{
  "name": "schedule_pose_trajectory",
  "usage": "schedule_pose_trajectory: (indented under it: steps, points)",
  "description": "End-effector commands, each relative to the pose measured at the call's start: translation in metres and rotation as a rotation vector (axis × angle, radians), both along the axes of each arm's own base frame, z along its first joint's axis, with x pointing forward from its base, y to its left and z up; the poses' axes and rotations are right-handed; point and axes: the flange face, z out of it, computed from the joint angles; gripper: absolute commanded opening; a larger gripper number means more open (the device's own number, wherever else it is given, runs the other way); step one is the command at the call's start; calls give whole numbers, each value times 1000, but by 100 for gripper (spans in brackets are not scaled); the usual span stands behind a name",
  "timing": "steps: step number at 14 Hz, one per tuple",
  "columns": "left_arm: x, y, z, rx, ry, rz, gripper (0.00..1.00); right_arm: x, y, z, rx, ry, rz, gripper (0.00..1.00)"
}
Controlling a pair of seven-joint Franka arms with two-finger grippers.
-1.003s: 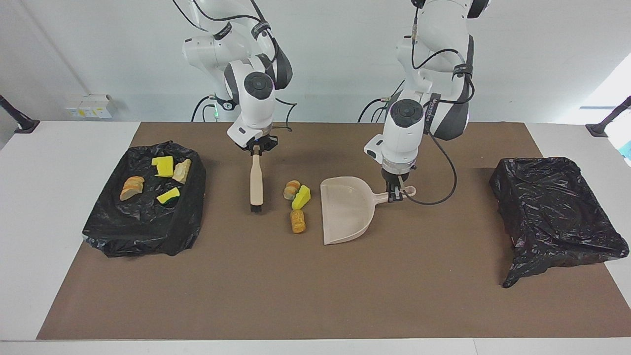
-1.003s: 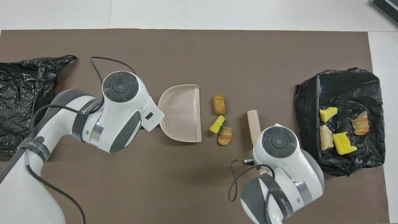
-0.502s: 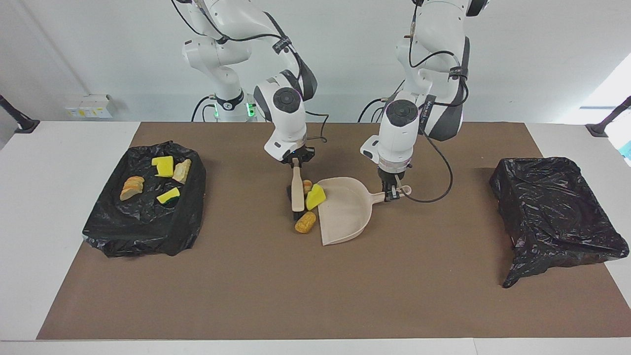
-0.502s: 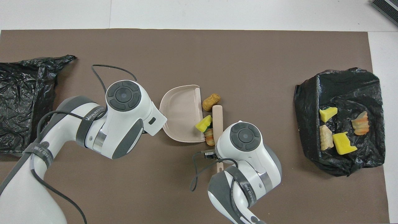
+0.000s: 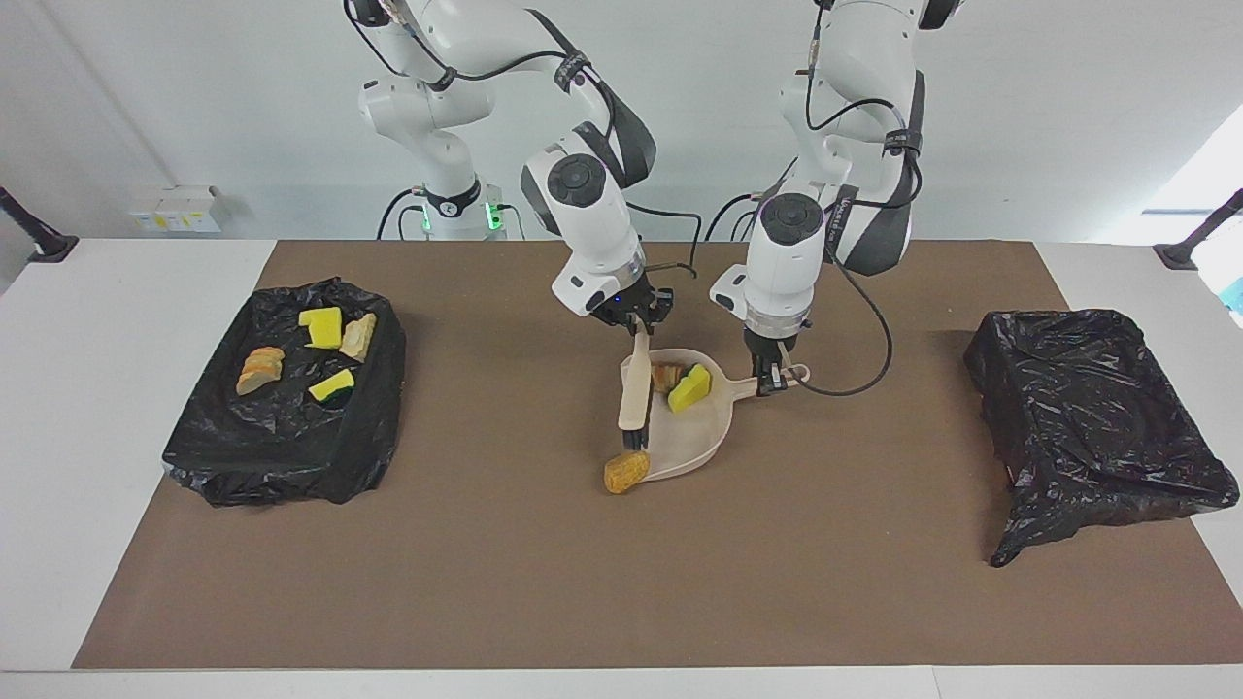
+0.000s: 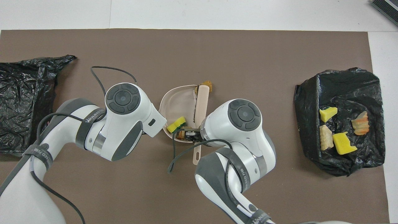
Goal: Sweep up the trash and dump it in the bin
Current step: 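Lift the loaded dustpan with the left gripper while the right gripper withdraws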
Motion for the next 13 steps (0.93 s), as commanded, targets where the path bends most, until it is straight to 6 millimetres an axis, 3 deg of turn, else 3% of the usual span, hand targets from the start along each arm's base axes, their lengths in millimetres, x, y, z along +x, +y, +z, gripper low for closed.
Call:
schedule_pose_trajectory:
  steps: [1, 2, 4, 7, 9, 11, 13]
  points:
    - [-11, 3, 0, 7, -18, 9, 0, 6, -47, 20, -132, -15, 138, 0]
    - [-11, 3, -1, 7, -18, 41, 0, 13, -66, 17, -194, -26, 216, 0]
    - [-14, 1, -1, 11, -14, 131, 0, 47, -119, 11, -242, -49, 352, 0]
    - [-18, 0, -2, 24, 0, 172, 0, 98, -139, -25, -398, -18, 484, 0]
    - [-23, -5, -1, 23, -3, 201, 0, 100, -119, -45, -372, 17, 500, 0]
    - [-25, -7, -1, 23, -3, 198, 0, 85, -77, -47, -235, 19, 466, 0]
    - [-28, -5, -3, 22, -4, 195, 0, 73, -54, -56, -152, 30, 449, 0]
